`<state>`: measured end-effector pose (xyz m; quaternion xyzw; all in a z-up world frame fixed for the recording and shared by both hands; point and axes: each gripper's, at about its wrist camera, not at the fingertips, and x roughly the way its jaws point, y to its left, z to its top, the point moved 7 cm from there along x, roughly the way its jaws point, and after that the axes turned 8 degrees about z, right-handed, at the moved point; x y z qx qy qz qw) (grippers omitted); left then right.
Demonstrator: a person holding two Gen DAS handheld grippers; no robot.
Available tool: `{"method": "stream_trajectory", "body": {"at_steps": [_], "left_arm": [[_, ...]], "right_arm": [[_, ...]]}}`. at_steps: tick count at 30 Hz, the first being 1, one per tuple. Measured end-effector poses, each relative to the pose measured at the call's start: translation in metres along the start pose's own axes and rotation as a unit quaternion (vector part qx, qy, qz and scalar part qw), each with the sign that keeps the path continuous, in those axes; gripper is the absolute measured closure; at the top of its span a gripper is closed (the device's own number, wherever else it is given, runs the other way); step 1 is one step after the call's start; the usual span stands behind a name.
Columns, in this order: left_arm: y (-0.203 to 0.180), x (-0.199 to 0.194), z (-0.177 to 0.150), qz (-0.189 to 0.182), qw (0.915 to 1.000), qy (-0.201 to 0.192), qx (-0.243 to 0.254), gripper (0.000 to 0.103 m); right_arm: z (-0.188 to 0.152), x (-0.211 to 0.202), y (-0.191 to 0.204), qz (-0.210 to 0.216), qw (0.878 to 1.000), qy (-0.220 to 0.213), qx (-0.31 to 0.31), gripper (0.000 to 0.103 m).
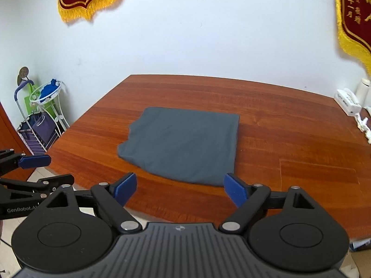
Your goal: Fold clothes
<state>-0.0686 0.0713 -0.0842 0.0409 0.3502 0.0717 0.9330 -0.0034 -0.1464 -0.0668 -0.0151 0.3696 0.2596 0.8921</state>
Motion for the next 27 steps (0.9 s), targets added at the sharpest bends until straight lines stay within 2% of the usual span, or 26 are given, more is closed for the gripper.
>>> {"method": "stream_trajectory", "body": {"at_steps": [6,10,13,16,27], "left_arm": [[0.003,-0.028,-0.013,-0.008,1.0000,0.001,0.002,0.021],[0.007,-0.039,-0.019,-0.012,0.9999,0.003,0.001,0.016],[0.010,-0.048,-0.022,-0.010,1.0000,0.000,0.001,0.001],[0.014,-0.056,-0.023,0.000,0.9999,-0.014,0.006,0.000],[0.021,-0.072,-0.032,-0.017,0.9995,-0.016,0.022,0.000]], "right_arm": [[-0.008,-0.025,0.016,-0.012,1.000,-0.004,0.012,0.014],[-0.014,-0.036,0.023,-0.031,0.999,-0.005,0.012,0.014],[-0.019,-0.045,0.030,-0.047,0.999,-0.007,0.016,0.013],[-0.025,-0.054,0.037,-0.051,0.998,-0.012,0.019,0.004],[-0.052,-0.078,0.062,-0.069,0.997,-0.019,0.025,0.003]]}}
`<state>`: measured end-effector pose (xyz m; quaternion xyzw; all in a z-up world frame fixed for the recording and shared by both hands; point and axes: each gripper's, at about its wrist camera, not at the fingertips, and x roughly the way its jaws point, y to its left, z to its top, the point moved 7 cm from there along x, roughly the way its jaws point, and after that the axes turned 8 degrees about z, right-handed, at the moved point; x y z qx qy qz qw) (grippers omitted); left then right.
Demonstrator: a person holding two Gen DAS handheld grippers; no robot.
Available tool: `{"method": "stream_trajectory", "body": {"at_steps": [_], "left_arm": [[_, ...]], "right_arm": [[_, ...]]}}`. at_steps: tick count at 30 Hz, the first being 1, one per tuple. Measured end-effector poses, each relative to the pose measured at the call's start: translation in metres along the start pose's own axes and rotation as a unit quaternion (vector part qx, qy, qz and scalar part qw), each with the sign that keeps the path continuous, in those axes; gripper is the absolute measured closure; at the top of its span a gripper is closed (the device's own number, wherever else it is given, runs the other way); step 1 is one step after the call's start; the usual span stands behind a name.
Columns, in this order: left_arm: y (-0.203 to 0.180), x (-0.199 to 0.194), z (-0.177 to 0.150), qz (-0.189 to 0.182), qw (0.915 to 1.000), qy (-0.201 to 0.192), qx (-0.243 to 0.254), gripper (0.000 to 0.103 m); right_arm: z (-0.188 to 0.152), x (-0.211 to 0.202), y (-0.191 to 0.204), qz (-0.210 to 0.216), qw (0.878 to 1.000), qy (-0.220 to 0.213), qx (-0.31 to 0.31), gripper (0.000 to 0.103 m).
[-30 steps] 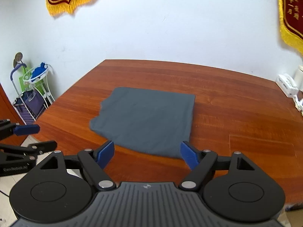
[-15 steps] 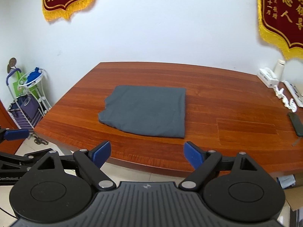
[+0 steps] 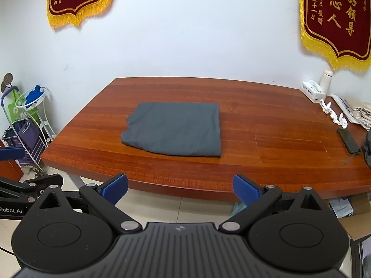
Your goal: Fold clothes
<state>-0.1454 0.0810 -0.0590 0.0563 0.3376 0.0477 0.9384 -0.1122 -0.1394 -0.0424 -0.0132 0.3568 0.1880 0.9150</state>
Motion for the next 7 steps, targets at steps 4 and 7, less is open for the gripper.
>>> {"method": "stream_trajectory", "body": {"at_steps": [4,7], "left_arm": [[0.0035,-0.0019,-0.0017,0.005,1.0000,-0.007,0.000,0.000],[0.0071,-0.0026,-0.0023,0.004,1.0000,-0.008,0.001,0.000]], "right_arm": [[-0.0043,-0.0033,0.0004,-0.007,1.000,-0.001,0.005,0.003],[-0.0069,-0.0064,0.0007,-0.013,1.000,-0.004,0.008,0.003]]}}
